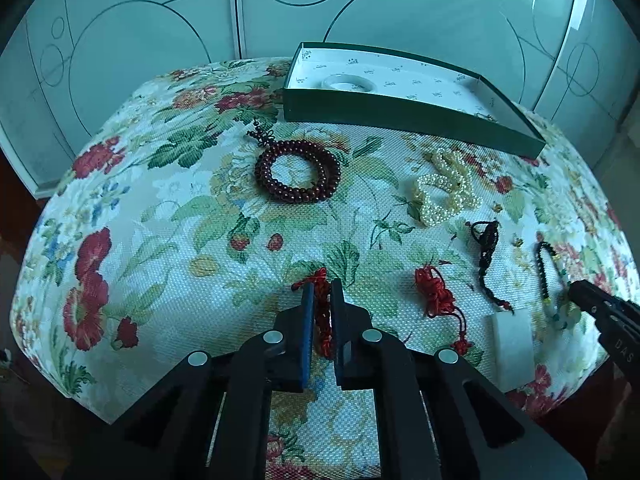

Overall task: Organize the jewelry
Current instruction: 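Grasp the jade bead string with the right gripper while the left gripper grasps a red tassel charm, then carry the bead string and red tassel charm into the box and open both grippers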

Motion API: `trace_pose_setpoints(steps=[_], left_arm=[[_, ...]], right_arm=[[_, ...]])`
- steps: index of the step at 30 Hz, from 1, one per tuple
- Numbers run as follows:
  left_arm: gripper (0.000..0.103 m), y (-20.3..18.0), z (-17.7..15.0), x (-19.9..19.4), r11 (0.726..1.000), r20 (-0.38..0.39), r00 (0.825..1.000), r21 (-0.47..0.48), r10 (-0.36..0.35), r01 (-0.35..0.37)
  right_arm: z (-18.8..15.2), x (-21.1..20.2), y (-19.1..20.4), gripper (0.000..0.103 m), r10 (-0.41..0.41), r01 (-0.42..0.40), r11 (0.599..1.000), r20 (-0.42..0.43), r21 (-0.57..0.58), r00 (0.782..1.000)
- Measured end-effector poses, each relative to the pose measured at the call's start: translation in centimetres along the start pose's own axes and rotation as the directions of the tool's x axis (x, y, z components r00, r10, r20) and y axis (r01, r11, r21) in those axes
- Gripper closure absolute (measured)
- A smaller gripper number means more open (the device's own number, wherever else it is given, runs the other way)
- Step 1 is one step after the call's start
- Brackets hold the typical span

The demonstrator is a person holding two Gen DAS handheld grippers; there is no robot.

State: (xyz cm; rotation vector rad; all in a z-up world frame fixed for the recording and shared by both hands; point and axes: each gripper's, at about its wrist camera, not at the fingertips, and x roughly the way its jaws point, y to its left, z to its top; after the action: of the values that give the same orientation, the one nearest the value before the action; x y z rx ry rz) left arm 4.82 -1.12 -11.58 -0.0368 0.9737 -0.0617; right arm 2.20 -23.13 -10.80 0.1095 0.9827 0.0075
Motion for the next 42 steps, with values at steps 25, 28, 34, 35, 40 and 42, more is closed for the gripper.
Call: trace_pose_setpoints(steps=[25,28,34,35,40,42], left_arm=[[0.095,0.0,2.2,-1.5,0.999,0.037,0.999,-0.011,-0.029,0.03],[0.095,0.0,2.5,-1.8,1.0,0.048,0.999,-0.007,-0.023,0.023],[0.095,-0.1,3.3,-2.4,1.0,0.064,0.998,-0.001,-0.022,0.022],[0.095,-0.1,3.4,-2.4,1.0,0.065,0.998,-0.002,-0.022,0.022],[0.096,-0.2,4.1,-2.8,1.0,0.078,0.997,0.001,-0.024,0.024],[0.096,-0.4,4.6,-3.0,1.0,0.083,0.996,0.007,-0.027,0.026]], right_arm=[[1.3,-1.7,-0.8,0.09,0.044,-0.045,0.999,0.071,0.012,0.996],[1.6,-2.2,-0.5,0.09,0.047,-0.047,0.999,0.086,-0.002,0.995],[2.4,-3.6,0.2,0.09,0.056,-0.053,0.998,0.127,-0.025,0.99],[2.6,-3.8,0.3,0.09,0.058,-0.054,0.998,0.133,-0.028,0.989],[3.7,-4.9,1.1,0.09,0.076,-0.07,0.996,0.162,-0.046,0.984],[4.2,-5.3,1.4,0.09,0.084,-0.076,0.996,0.175,-0.053,0.981]])
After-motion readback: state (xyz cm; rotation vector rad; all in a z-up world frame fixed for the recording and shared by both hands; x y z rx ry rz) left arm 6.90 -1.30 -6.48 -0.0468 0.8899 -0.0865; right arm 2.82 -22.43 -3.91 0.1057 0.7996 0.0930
